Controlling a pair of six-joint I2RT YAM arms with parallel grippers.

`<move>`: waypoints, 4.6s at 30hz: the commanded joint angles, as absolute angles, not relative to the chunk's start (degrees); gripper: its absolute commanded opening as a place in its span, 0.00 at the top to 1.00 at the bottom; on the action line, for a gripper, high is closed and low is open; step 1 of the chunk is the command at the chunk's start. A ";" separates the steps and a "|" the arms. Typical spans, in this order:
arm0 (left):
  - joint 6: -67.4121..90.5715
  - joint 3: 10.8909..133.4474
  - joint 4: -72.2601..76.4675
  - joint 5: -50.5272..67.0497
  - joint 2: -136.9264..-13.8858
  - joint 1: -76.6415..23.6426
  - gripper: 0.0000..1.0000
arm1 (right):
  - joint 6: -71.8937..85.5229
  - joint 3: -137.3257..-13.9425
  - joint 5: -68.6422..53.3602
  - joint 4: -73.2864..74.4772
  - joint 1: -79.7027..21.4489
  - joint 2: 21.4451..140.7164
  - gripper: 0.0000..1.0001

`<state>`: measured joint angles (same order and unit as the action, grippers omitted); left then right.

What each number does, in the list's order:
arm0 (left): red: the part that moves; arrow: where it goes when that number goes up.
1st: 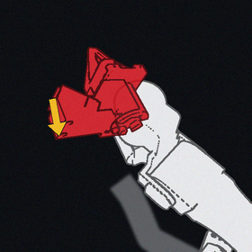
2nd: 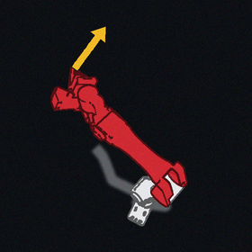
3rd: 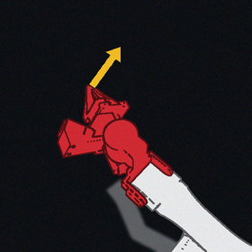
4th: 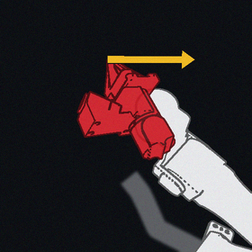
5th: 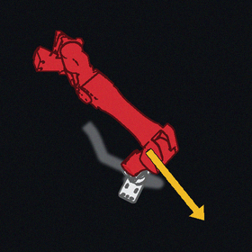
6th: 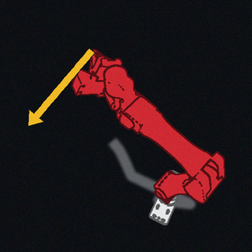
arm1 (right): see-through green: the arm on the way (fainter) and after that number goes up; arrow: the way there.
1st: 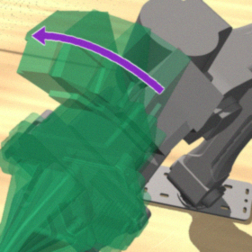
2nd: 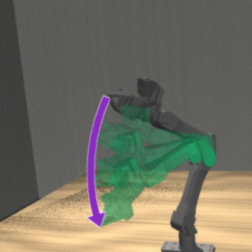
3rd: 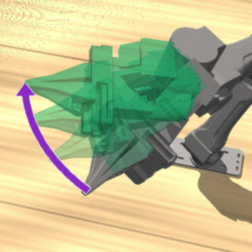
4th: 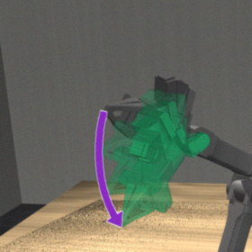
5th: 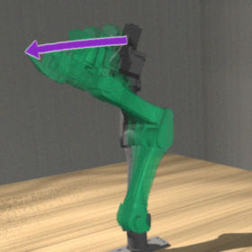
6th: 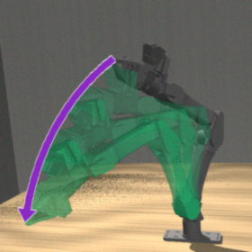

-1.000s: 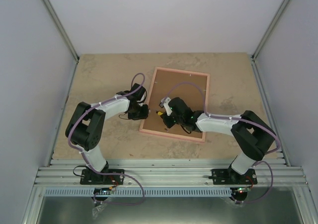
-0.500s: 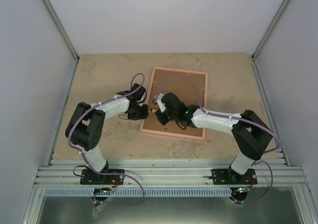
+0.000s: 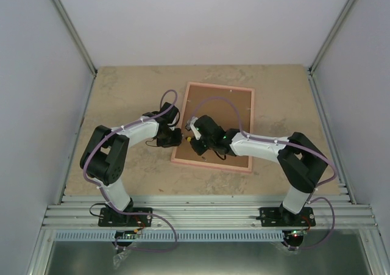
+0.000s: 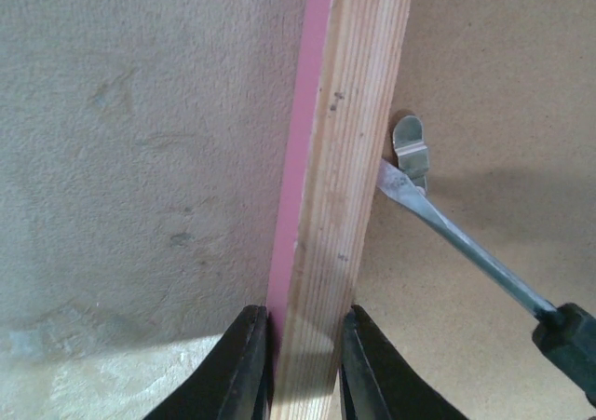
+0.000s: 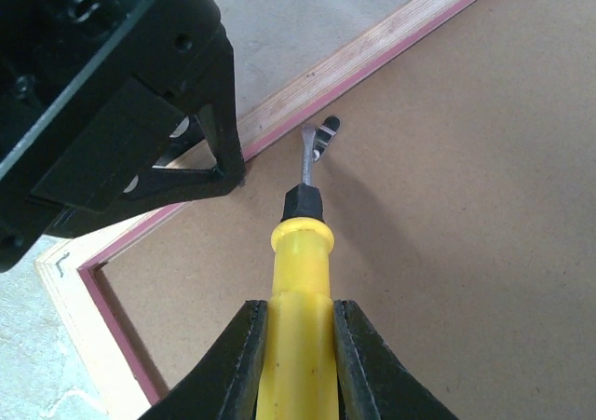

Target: Take the photo out of the frame

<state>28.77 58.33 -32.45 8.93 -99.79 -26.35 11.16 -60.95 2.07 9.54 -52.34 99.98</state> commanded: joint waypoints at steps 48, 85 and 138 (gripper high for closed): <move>40.91 52.15 -31.62 16.09 -93.01 -26.02 0.78 | 17.42 -59.00 0.10 11.11 -52.95 94.91 1.00; 37.28 53.08 -34.66 11.58 -95.20 -25.72 0.83 | 20.88 -57.82 -0.58 7.78 -52.91 99.59 1.00; 29.37 78.46 -39.80 8.91 -107.14 -14.10 0.37 | 17.23 -51.15 1.05 0.18 -45.04 89.34 1.00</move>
<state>31.88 72.82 -38.46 10.92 -100.86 -14.81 18.46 -51.68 2.35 2.42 -45.63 89.67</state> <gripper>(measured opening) 0.628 0.182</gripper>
